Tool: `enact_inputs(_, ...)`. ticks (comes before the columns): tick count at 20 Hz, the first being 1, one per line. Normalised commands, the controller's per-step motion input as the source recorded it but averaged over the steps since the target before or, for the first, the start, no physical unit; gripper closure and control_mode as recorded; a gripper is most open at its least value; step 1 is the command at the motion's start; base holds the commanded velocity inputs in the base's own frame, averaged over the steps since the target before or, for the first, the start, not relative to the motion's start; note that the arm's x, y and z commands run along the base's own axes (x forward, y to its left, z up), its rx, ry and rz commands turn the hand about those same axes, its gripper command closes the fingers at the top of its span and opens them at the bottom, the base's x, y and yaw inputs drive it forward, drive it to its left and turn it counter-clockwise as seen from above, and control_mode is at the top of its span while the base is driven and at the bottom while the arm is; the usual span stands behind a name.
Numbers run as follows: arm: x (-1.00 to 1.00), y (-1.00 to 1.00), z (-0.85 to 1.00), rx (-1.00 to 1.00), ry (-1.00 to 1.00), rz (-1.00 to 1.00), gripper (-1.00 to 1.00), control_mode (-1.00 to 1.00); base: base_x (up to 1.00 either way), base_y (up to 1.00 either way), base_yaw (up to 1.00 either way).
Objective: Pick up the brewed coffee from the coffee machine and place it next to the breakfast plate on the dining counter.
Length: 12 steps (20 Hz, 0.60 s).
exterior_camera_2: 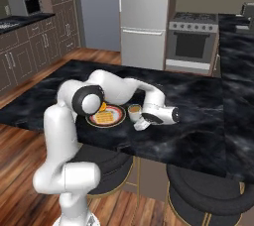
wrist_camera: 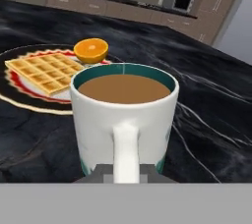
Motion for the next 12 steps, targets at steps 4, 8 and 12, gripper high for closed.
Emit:
enact_inputs(4,0.27,-0.28,-0.31,0.00,0.00,0.02,1.00,-1.00,0.00,0.00,0.00)
enact_inputs(8,0.33,-0.18,-0.28,0.00,0.01,0.04,-1.00,-1.00,0.00,0.00,0.00)
enact_inputs(12,0.27,-0.02,-0.15,0.00,0.01,0.04,-1.00,-1.00,0.00,0.00,0.00)
